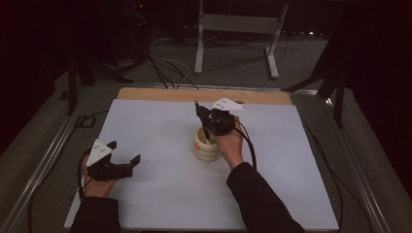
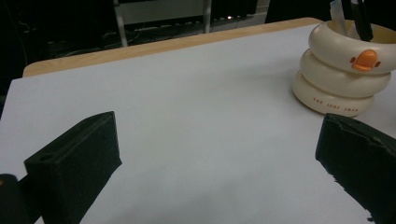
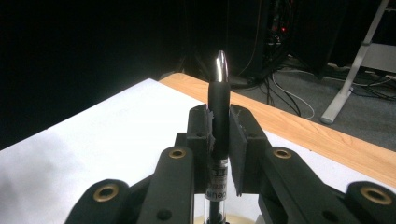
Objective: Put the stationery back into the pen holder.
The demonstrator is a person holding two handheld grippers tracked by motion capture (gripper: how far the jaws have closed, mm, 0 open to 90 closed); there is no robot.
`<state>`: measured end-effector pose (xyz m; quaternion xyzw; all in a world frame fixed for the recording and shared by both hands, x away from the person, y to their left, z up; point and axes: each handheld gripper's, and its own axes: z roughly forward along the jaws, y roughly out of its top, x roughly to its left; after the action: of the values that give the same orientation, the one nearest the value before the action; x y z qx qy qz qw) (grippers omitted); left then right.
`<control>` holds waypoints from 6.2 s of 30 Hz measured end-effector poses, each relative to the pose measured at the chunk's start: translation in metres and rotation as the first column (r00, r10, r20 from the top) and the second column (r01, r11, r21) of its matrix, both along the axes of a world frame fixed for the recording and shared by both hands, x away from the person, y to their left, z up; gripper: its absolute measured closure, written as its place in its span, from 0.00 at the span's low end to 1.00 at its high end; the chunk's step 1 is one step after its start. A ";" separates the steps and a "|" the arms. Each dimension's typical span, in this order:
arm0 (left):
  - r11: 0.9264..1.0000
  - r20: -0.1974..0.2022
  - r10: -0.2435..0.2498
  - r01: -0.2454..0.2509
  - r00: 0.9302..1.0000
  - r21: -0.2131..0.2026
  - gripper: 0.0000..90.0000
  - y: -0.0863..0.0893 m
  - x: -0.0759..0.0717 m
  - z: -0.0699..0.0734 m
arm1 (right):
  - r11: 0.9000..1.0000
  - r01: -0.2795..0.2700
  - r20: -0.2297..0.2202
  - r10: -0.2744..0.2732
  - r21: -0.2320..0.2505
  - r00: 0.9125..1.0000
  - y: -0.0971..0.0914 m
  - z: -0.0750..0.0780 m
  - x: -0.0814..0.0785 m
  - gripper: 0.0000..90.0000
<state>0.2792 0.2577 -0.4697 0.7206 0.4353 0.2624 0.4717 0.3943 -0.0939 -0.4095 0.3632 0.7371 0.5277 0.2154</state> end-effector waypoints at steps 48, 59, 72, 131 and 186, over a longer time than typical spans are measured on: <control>1.000 -0.002 -0.002 0.002 1.000 0.001 0.00 0.000 0.000 0.000 | 1.000 0.003 -0.028 -0.004 -0.026 1.000 0.004 -0.020 0.003 0.89; 1.000 -0.003 -0.002 0.002 1.000 0.003 0.00 -0.001 0.000 -0.001 | 0.999 0.006 -0.032 -0.008 -0.036 0.999 0.000 -0.023 0.002 0.89; 1.000 -0.003 -0.004 0.004 1.000 0.005 0.00 -0.001 0.000 -0.001 | 0.999 0.013 -0.049 -0.014 -0.029 0.999 -0.005 -0.030 0.002 0.89; 1.000 -0.006 -0.005 0.005 1.000 0.007 0.00 -0.002 0.000 -0.001 | 0.999 0.024 -0.037 -0.025 -0.022 0.999 -0.001 -0.034 0.000 0.89; 1.000 -0.008 -0.003 0.003 1.000 0.010 0.00 -0.002 0.001 -0.001 | 0.995 -0.001 -0.090 -0.008 -0.098 0.996 -0.002 -0.041 -0.001 0.88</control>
<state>0.2799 0.2557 -0.4709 0.7245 0.4347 0.2609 0.4669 0.3929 -0.0955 -0.4509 0.3771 0.7705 0.4734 0.2002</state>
